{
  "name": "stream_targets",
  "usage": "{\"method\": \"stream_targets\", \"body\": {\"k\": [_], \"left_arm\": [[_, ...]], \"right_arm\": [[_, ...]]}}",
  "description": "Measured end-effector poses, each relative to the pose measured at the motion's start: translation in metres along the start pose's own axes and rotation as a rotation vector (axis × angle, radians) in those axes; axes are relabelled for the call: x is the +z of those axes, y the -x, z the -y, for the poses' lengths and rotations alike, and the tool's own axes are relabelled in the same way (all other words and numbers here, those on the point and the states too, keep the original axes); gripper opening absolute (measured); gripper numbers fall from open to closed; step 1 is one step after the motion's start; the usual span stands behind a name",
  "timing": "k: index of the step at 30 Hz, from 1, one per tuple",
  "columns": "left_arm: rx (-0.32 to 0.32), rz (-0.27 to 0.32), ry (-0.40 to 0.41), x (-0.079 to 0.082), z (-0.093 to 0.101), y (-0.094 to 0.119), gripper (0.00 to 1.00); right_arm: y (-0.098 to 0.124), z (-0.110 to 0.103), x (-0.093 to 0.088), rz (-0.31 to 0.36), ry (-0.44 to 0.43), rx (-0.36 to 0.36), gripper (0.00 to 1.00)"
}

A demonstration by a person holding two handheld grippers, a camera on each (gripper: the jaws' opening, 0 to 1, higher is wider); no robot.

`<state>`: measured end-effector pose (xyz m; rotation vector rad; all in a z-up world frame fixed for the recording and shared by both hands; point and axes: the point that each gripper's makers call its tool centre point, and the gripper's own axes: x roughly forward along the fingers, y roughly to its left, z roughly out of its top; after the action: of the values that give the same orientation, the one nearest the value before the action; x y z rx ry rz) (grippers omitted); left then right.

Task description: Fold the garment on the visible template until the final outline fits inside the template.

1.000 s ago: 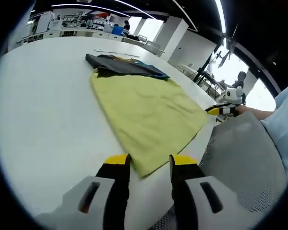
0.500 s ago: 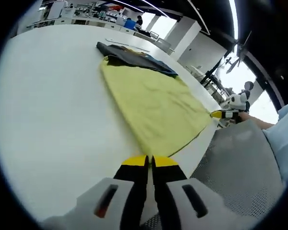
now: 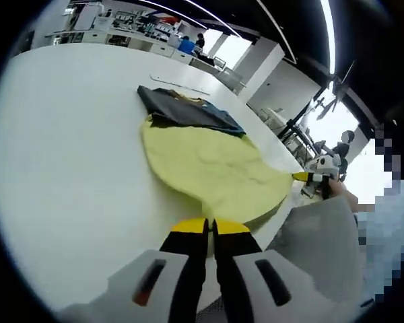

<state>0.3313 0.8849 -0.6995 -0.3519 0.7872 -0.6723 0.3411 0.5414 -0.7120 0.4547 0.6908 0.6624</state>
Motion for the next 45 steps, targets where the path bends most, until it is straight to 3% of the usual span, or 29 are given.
{"method": "stream_targets", "body": {"k": [7, 17, 32, 45], "left_arm": [[0.001, 0.027, -0.005, 0.01, 0.01, 0.008, 0.0], [-0.004, 0.056, 0.0, 0.008, 0.018, 0.02, 0.0], [-0.034, 0.059, 0.015, -0.015, 0.032, 0.032, 0.0], [-0.075, 0.069, 0.028, -0.034, 0.045, 0.047, 0.0]], "right_arm": [[0.008, -0.012, 0.005, 0.024, 0.017, 0.027, 0.0], [0.013, -0.017, 0.004, 0.048, 0.005, 0.039, 0.0], [0.03, -0.025, -0.005, 0.002, 0.007, 0.038, 0.0], [0.04, -0.04, -0.001, -0.034, 0.022, 0.048, 0.0]]}}
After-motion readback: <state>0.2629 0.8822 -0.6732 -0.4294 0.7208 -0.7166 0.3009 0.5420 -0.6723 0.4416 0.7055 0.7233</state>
